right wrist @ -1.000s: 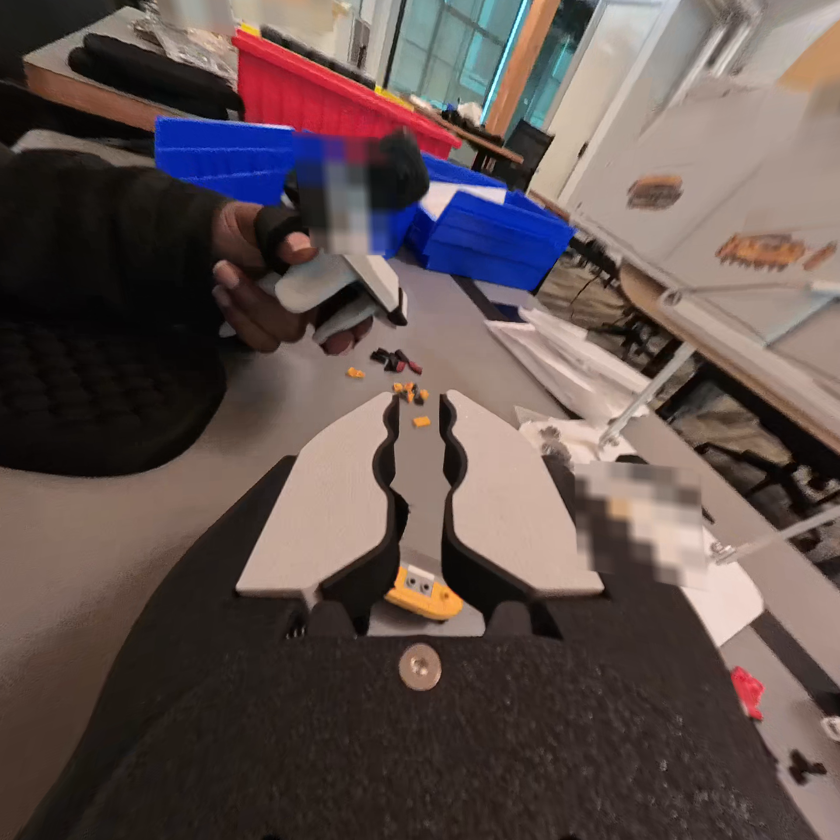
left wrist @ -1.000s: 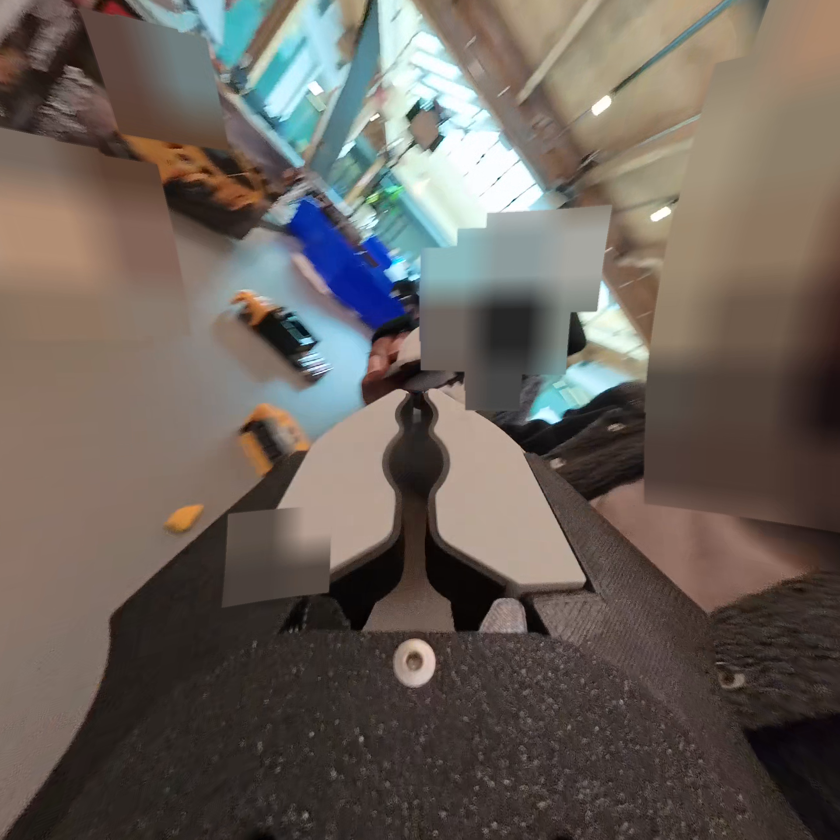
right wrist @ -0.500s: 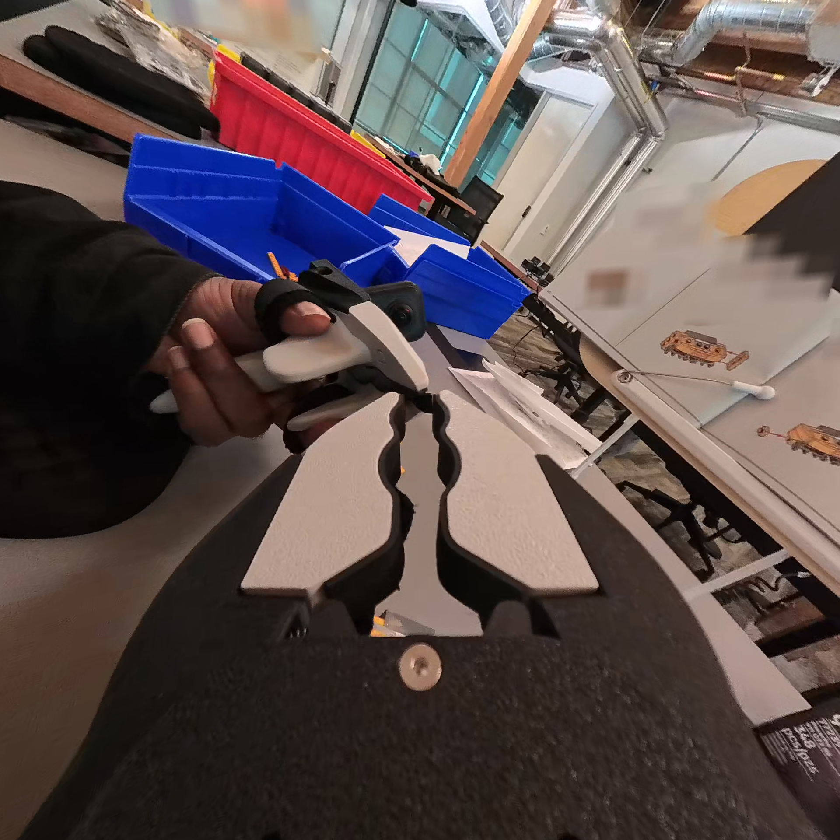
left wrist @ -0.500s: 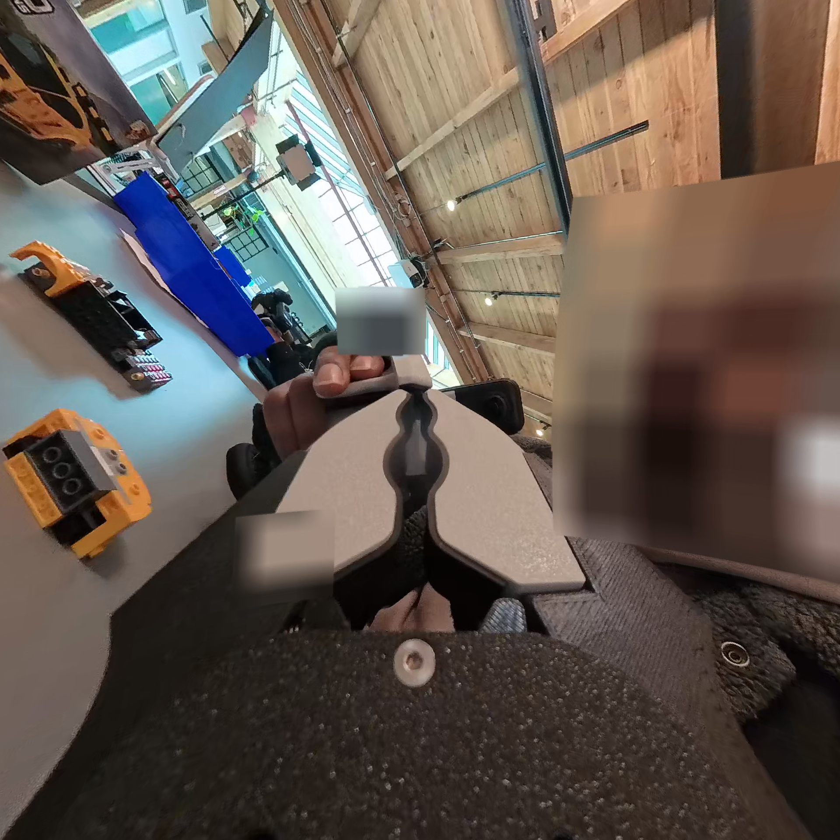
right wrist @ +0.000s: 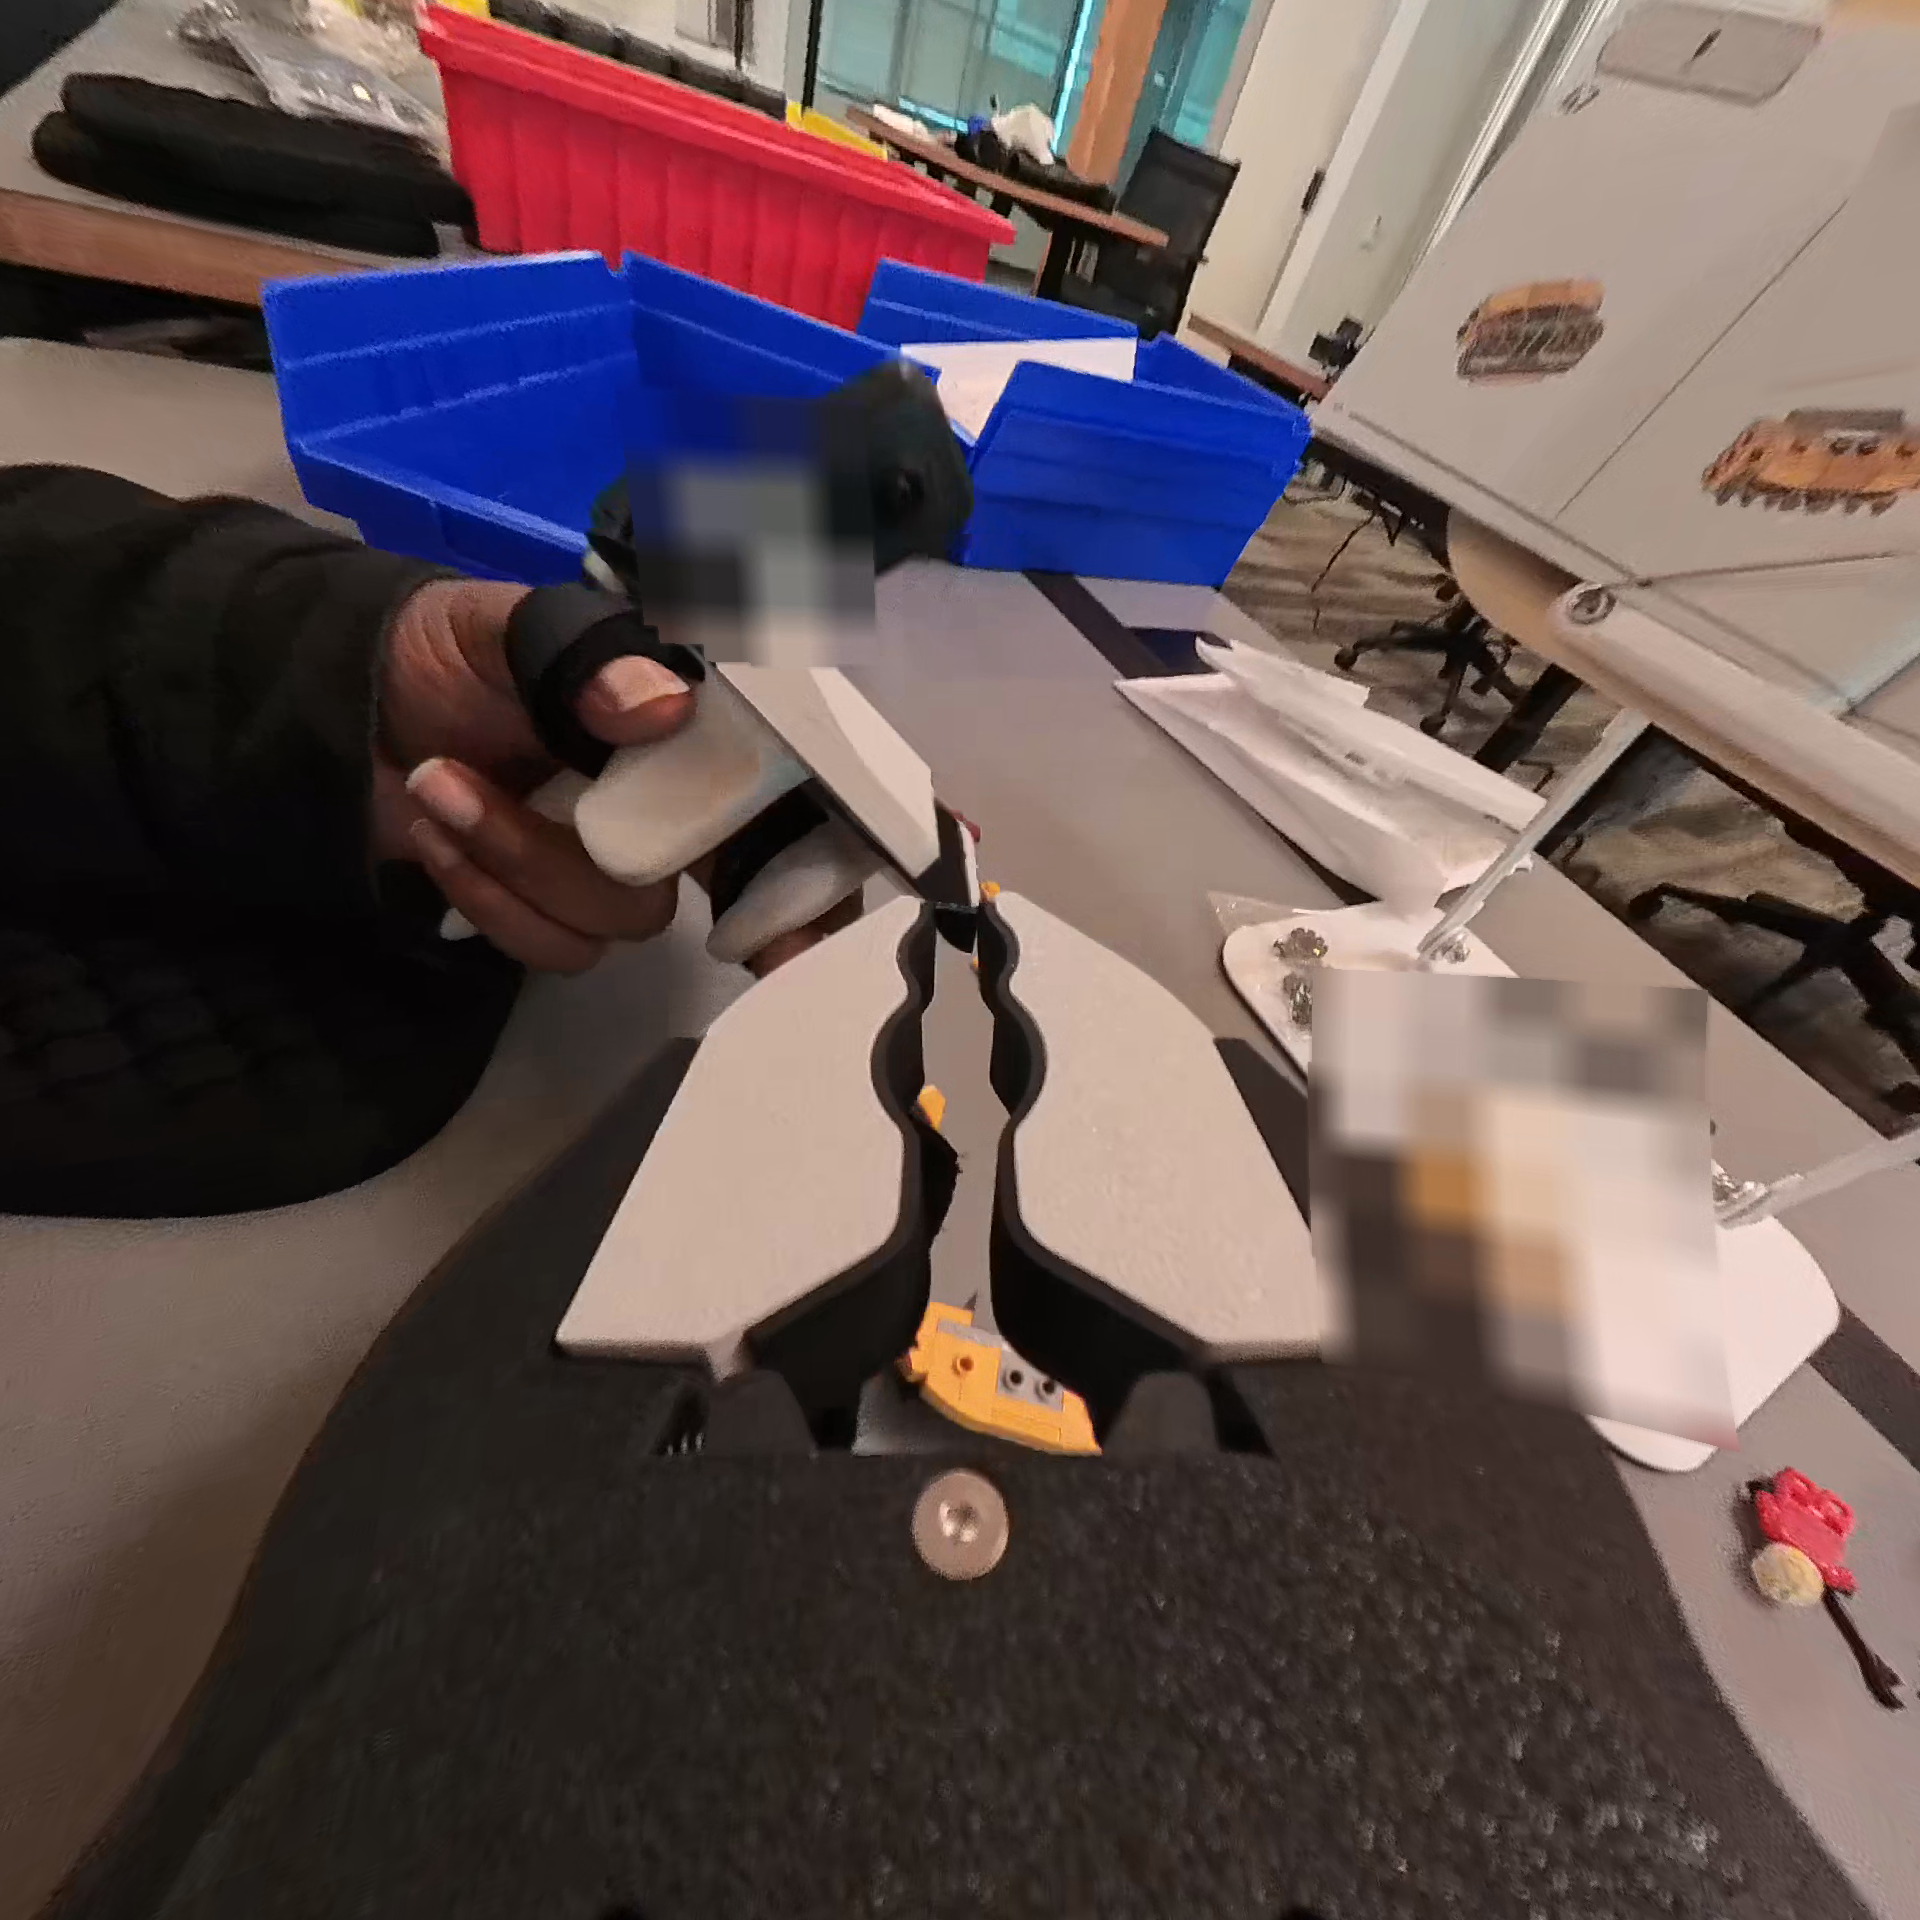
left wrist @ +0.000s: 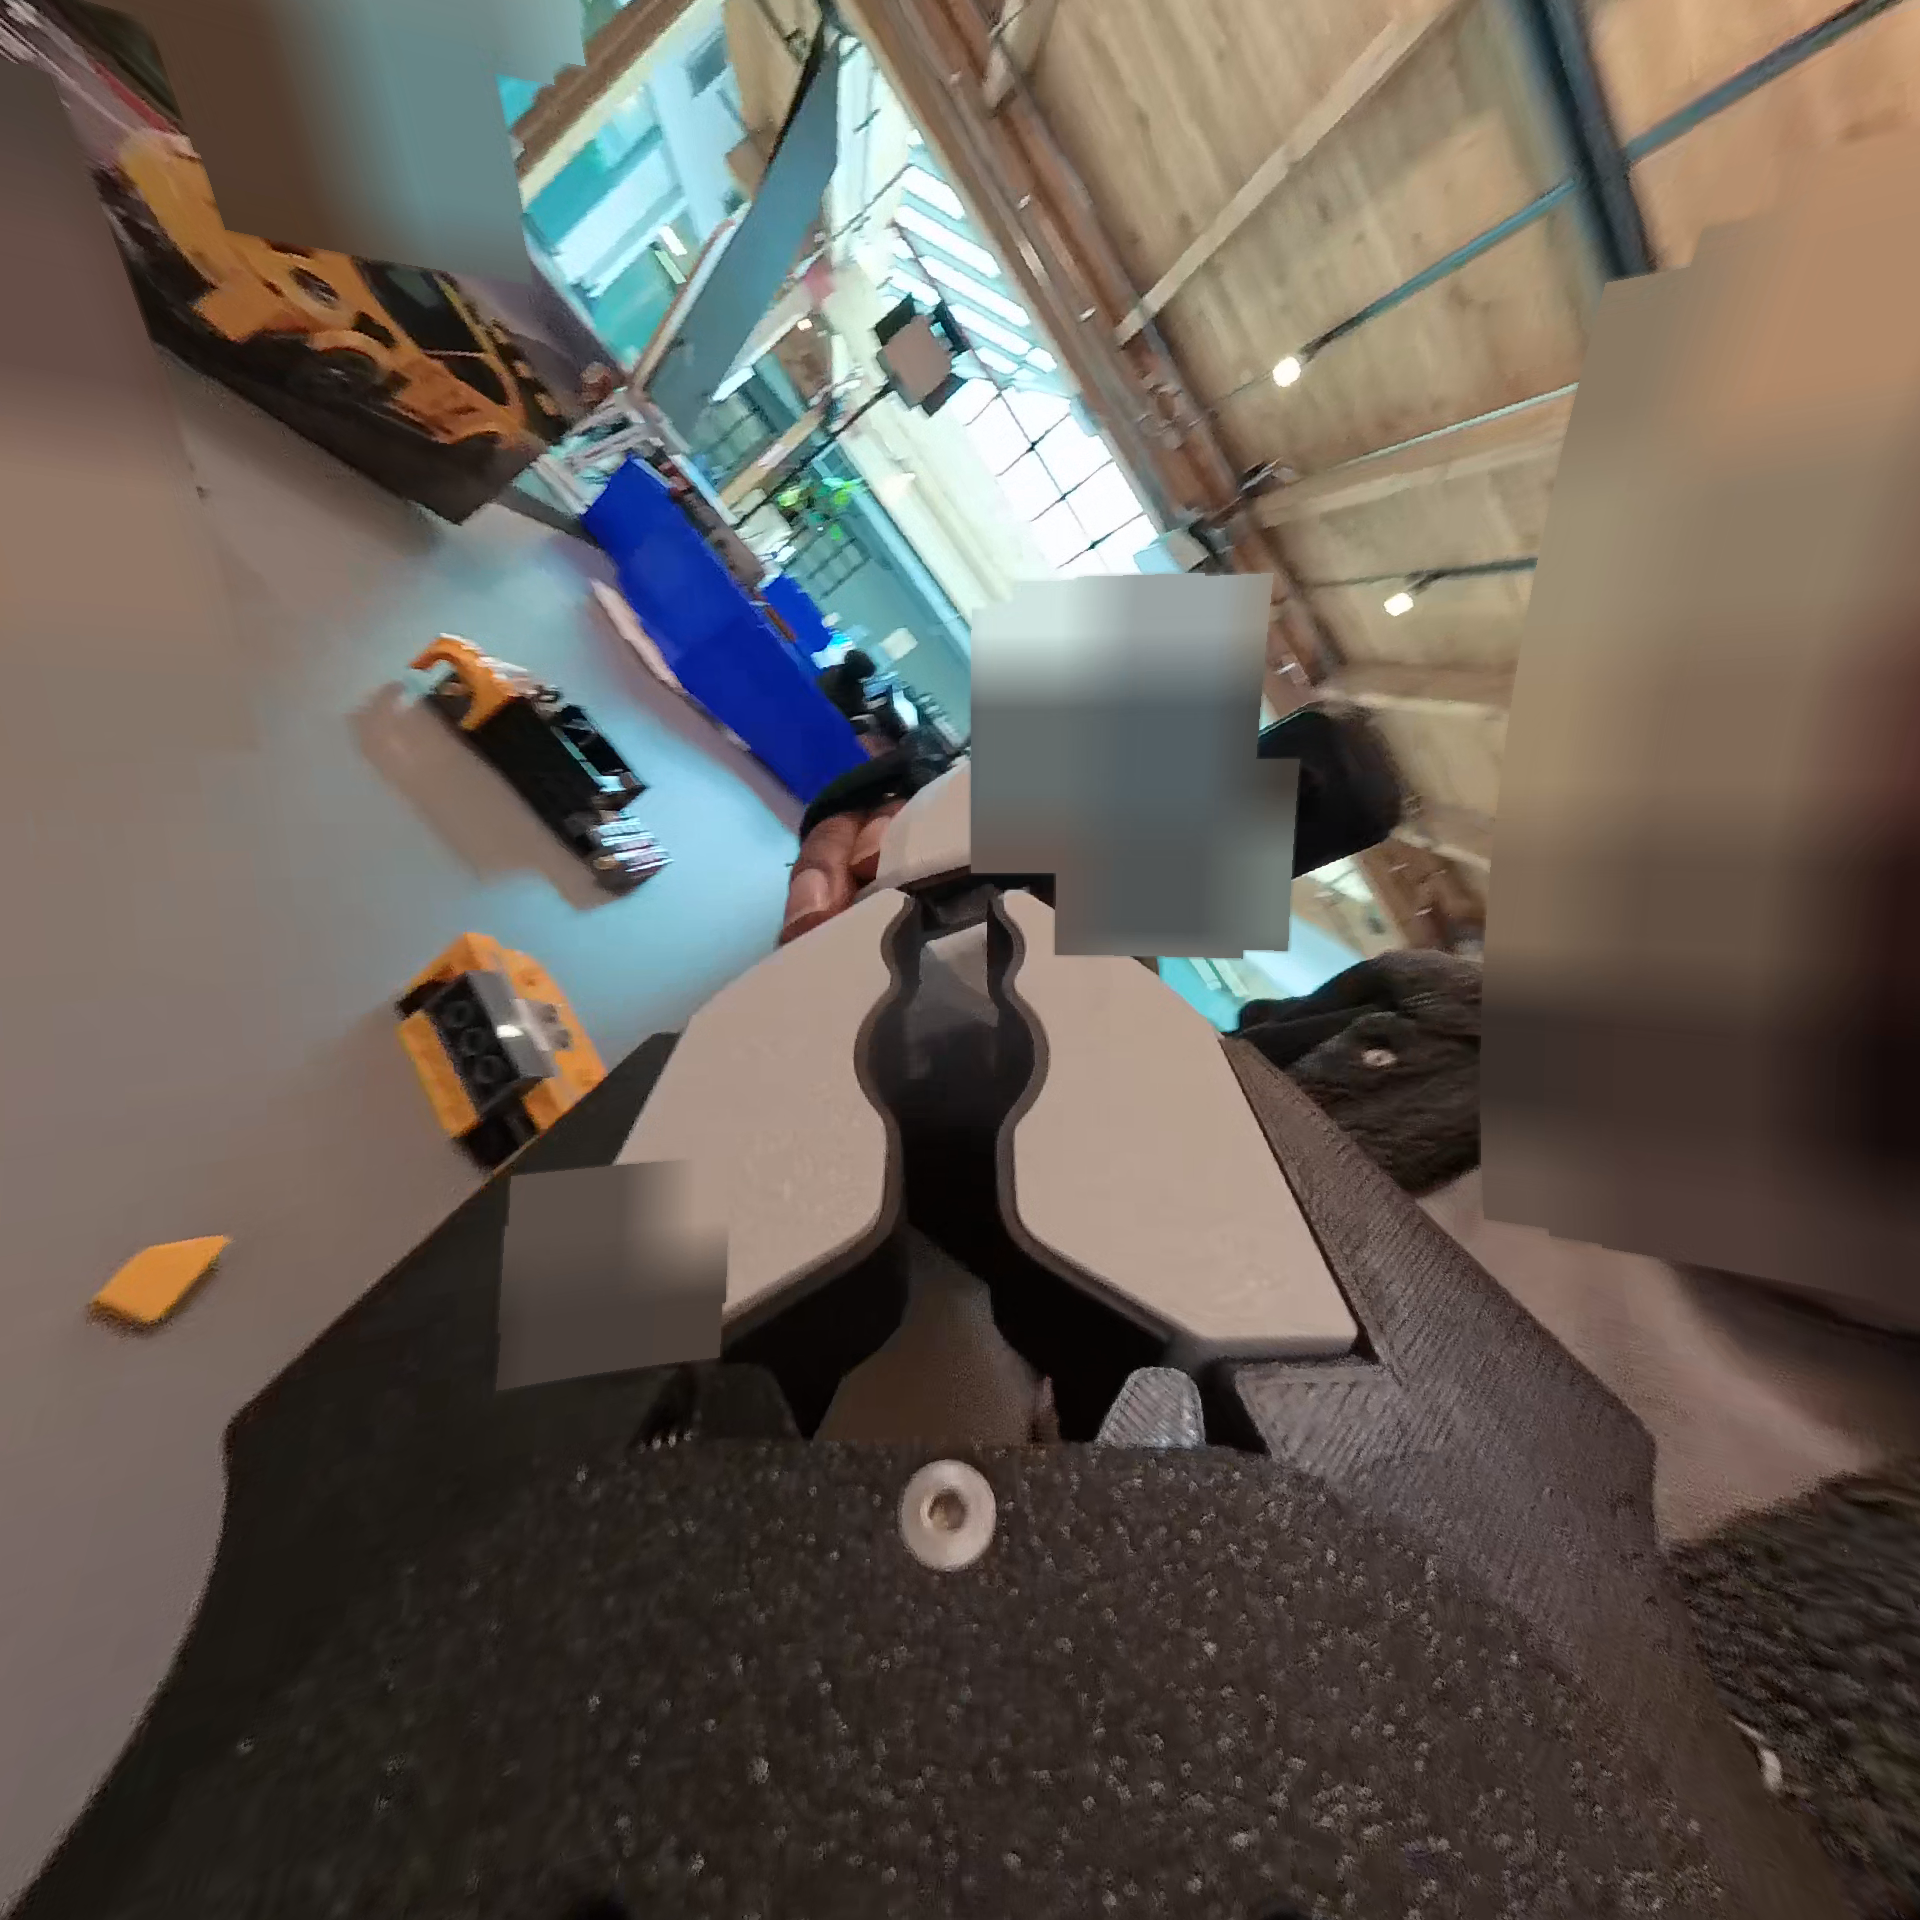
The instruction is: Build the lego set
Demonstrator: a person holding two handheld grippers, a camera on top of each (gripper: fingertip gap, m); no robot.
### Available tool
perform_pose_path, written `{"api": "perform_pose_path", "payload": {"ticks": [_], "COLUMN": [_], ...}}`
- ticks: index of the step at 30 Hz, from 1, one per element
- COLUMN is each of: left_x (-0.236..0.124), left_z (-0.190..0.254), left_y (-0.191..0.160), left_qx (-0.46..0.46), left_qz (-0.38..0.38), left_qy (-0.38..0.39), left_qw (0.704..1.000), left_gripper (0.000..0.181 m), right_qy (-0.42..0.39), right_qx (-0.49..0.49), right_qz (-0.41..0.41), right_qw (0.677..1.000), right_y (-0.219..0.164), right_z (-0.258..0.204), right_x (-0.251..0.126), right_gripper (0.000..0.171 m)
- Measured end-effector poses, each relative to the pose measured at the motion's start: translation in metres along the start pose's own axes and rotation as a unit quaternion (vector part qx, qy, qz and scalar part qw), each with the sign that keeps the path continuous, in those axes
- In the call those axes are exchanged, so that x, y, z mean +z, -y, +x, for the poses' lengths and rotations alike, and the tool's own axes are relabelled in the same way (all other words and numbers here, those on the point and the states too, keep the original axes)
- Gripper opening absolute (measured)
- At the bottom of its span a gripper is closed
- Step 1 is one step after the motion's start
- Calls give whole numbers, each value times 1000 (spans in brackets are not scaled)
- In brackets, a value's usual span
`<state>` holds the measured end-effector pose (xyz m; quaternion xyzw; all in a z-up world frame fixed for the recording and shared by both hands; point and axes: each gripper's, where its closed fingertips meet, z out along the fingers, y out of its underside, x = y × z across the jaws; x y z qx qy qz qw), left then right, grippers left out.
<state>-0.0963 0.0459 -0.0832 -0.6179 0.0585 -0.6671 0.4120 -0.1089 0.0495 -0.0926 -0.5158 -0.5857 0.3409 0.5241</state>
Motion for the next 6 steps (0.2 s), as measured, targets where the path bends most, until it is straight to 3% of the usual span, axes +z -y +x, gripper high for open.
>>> {"api": "perform_pose_path", "payload": {"ticks": [1,6], "left_x": [0,-8], "left_z": [-3,-20], "left_y": [-1,-3], "left_qx": [14,57], "left_qz": [-8,-31], "left_qy": [19,98], "left_qw": [1000,993], "left_gripper": [11,12], "right_qy": [-1,10], "right_qx": [-3,-36], "right_qz": [-12,-75], "right_qw": [1000,997], "right_y": [-3,-22], "right_z": [0,-5], "right_x": [1,3], "right_gripper": [7,7]}}
